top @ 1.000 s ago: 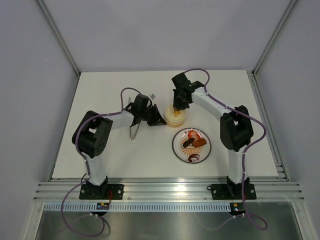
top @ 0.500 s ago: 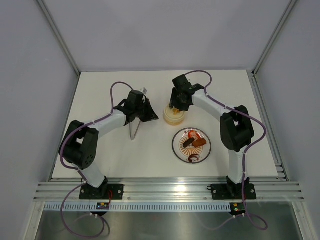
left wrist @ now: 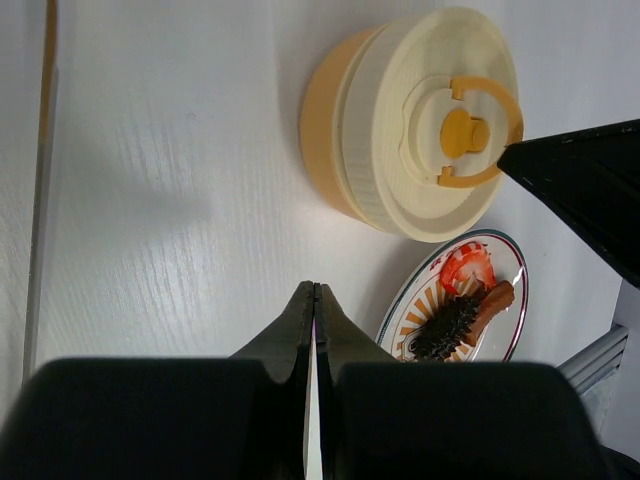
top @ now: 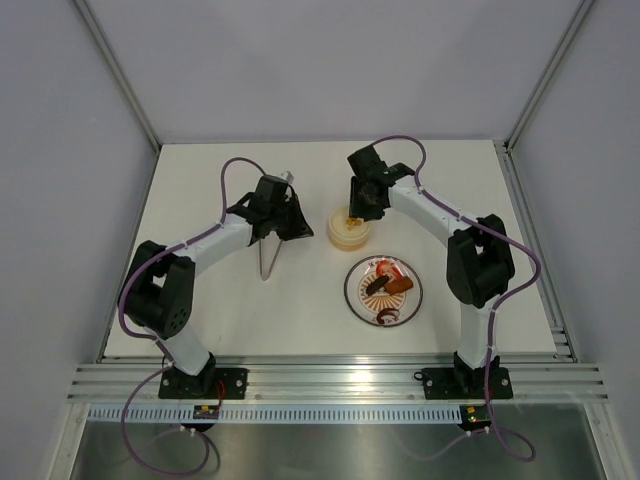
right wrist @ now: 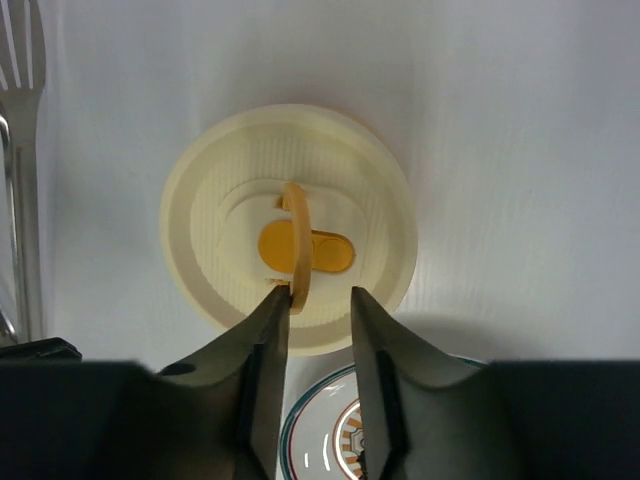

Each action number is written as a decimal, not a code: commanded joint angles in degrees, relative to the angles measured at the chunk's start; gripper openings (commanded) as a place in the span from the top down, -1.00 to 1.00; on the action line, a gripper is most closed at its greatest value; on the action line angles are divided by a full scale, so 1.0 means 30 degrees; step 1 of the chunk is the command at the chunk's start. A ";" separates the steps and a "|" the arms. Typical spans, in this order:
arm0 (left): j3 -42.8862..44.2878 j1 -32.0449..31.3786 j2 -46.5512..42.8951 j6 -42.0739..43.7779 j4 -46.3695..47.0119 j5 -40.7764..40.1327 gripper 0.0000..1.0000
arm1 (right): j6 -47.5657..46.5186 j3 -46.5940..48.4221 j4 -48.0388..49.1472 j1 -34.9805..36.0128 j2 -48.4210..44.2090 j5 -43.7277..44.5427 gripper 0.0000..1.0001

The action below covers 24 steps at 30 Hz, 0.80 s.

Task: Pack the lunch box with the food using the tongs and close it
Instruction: Screw the fastener into the packing box.

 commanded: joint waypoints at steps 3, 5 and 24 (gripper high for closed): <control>0.1527 -0.0080 0.0017 0.0796 0.0016 -0.0004 1.00 | -0.0155 0.0617 0.0018 -0.0126 -0.0493 0.0177 0.54; 0.2113 -0.0226 0.0340 0.0973 -0.0391 0.0084 1.00 | -0.0155 0.0823 -0.0070 -0.0126 -0.0346 0.0264 0.64; 0.6277 -0.1076 0.3564 0.1413 -0.1391 0.0787 1.00 | 0.0343 0.0708 0.0368 -0.0302 0.0153 0.0441 1.00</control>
